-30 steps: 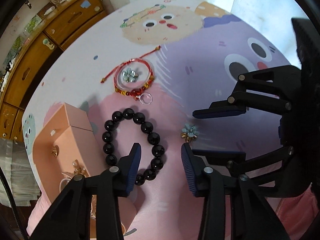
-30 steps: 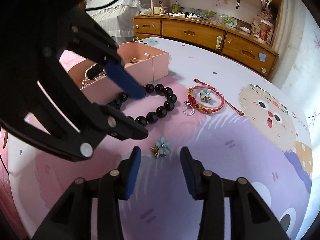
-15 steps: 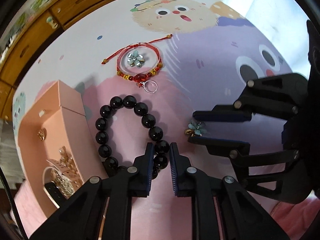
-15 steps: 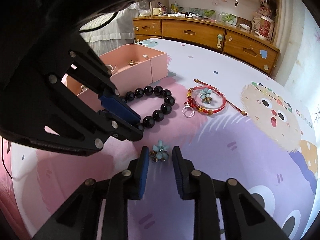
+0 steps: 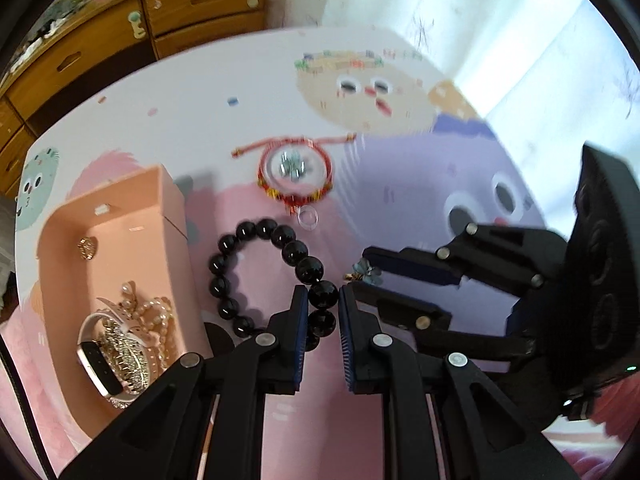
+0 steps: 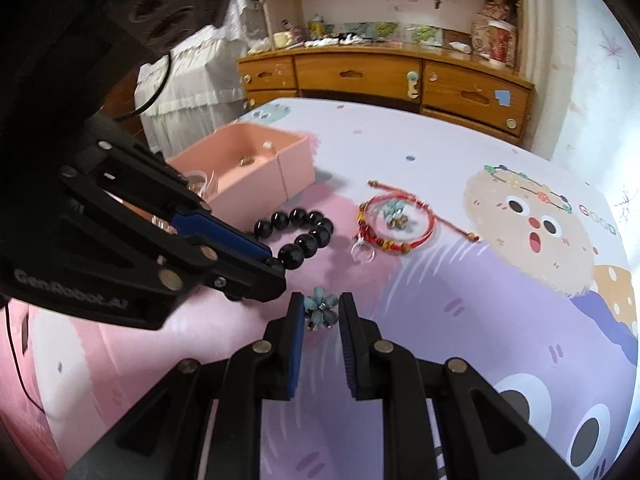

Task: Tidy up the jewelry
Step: 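Drop the black bead bracelet from the left gripper while the right gripper drops the brooch into the box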

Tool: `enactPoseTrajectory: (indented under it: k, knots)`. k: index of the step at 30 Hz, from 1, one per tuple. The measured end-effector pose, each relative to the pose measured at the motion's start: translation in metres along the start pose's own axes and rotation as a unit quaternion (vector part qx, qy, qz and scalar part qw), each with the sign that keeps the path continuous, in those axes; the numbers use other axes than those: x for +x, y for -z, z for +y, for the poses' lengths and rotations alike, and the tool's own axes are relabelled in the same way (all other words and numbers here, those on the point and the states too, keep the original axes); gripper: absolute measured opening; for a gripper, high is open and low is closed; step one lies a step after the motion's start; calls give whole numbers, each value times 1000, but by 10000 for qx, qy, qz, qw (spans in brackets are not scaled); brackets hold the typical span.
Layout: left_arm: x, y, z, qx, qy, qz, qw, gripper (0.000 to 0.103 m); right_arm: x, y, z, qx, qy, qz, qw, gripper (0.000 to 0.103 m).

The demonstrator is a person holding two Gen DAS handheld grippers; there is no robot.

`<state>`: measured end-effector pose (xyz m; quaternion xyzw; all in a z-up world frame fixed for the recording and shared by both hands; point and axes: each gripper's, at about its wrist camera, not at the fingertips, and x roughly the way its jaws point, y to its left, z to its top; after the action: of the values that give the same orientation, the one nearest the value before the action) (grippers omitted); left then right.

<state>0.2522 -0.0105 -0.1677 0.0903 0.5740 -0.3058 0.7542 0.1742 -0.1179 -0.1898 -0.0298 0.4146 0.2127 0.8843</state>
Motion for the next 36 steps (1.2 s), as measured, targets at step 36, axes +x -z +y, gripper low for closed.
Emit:
enactPoseTrajectory:
  k: [36]
  knots:
    - [-131,41,118,-2040,-236,-2020,9576,13,-39,-90,88,79,-377,-1039,9938,17]
